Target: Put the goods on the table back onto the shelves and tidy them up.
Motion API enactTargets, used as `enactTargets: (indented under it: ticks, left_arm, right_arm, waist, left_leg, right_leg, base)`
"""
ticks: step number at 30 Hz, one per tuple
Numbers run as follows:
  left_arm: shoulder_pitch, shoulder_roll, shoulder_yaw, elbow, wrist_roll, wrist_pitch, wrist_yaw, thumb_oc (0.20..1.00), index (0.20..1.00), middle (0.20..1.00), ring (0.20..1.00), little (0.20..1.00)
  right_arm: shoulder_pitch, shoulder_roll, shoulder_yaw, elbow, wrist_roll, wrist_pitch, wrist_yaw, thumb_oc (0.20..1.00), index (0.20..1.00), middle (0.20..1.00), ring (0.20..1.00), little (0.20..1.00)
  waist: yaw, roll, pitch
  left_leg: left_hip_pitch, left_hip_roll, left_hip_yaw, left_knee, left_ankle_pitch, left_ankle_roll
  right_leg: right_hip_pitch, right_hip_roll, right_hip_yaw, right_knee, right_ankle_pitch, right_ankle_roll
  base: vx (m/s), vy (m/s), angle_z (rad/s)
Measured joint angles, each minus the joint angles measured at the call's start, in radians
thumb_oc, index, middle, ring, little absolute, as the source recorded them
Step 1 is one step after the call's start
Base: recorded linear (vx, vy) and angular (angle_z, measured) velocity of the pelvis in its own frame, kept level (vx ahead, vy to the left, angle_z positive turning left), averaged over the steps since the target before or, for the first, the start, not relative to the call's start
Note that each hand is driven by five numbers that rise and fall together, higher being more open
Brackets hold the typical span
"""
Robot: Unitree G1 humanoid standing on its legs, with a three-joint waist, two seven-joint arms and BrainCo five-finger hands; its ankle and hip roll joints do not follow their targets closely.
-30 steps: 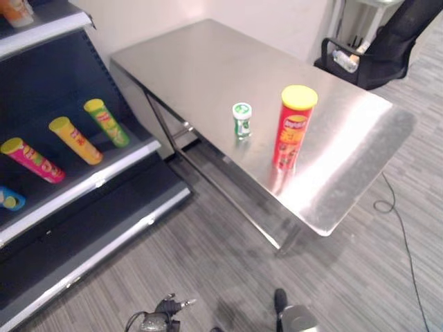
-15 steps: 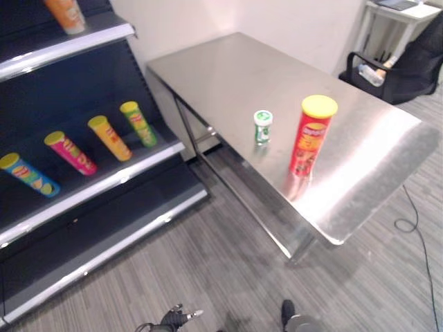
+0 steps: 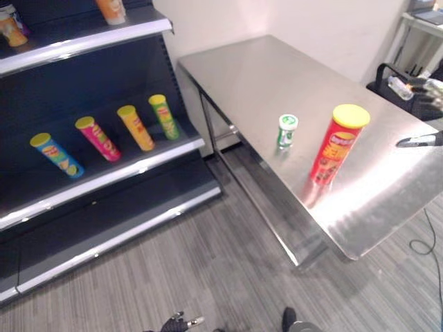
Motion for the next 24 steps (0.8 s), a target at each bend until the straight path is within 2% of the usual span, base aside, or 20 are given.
enactTargets:
  ticks: [4,8,11,14,17,24]
  left_arm:
    - [0.001,-0.002,0.0,0.0,0.0,0.0,-0.003,1.0,1.0,1.0,1.0,1.0]
    - [0.008,-0.004,0.002,0.001,0.0,0.0,-0.003,1.0,1.0,1.0,1.0,1.0]
    - [0.014,-0.004,0.01,0.001,-0.001,0.001,-0.002,1.0,1.0,1.0,1.0,1.0]
    - [0.017,-0.004,0.011,0.001,-0.002,0.0,-0.002,1.0,1.0,1.0,1.0,1.0]
    - [0.026,-0.004,0.011,0.002,-0.002,0.001,-0.001,1.0,1.0,1.0,1.0,1.0]
    - [0.025,-0.004,0.018,0.002,-0.003,0.001,0.001,1.0,1.0,1.0,1.0,1.0]
  right_arm:
    - [-0.122,-0.029,0.148,0.094,-0.06,0.017,-0.003,1.0,1.0,1.0,1.0,1.0]
    - [-0.165,-0.035,0.19,0.144,-0.1,0.024,-0.01,1.0,1.0,1.0,1.0,1.0]
    - [-0.196,-0.034,0.223,0.175,-0.12,0.026,-0.019,1.0,1.0,1.0,1.0,1.0]
    - [-0.233,-0.034,0.269,0.218,-0.136,0.027,-0.032,1.0,1.0,1.0,1.0,1.0]
    - [-0.307,-0.028,0.338,0.263,-0.137,0.028,-0.048,1.0,1.0,1.0,1.0,1.0]
    - [-0.35,-0.024,0.385,0.321,-0.136,0.041,-0.048,1.0,1.0,1.0,1.0,1.0]
  waist:
    - [-0.002,0.008,-0.002]
    - [0.018,0.014,-0.001]
    - [0.018,0.013,0.0]
    - [0.042,0.012,0.0]
    - [0.047,0.006,0.004]
    - [0.069,-0.005,0.011]
  left_leg:
    - [0.0,-0.001,-0.017,0.0,0.0,0.0]
    - [-0.005,-0.001,-0.023,0.0,0.001,0.001]
    - [-0.015,-0.001,-0.041,0.008,0.002,0.002]
    - [-0.014,-0.002,-0.045,0.008,0.003,0.002]
    - [-0.014,-0.002,-0.054,0.009,0.003,0.001]
    - [-0.014,-0.002,-0.07,0.009,0.006,0.001]
  right_leg:
    - [0.013,-0.002,-0.017,0.0,-0.004,0.004]
    - [0.013,-0.003,-0.024,0.0,-0.004,0.005]
    - [0.013,-0.005,-0.04,0.0,-0.004,0.004]
    - [0.02,-0.005,-0.044,-0.001,-0.005,0.004]
    - [0.029,-0.007,-0.055,-0.001,-0.008,0.007]
    - [0.035,-0.007,-0.07,-0.001,-0.009,0.006]
  base:
    - [0.02,-0.037,0.12]
    - [0.01,-0.025,0.06]
    - [0.01,-0.033,0.16]
    - [0.01,-0.03,0.06]
    - [0.02,-0.058,0.11]
    - [0.01,-0.018,0.05]
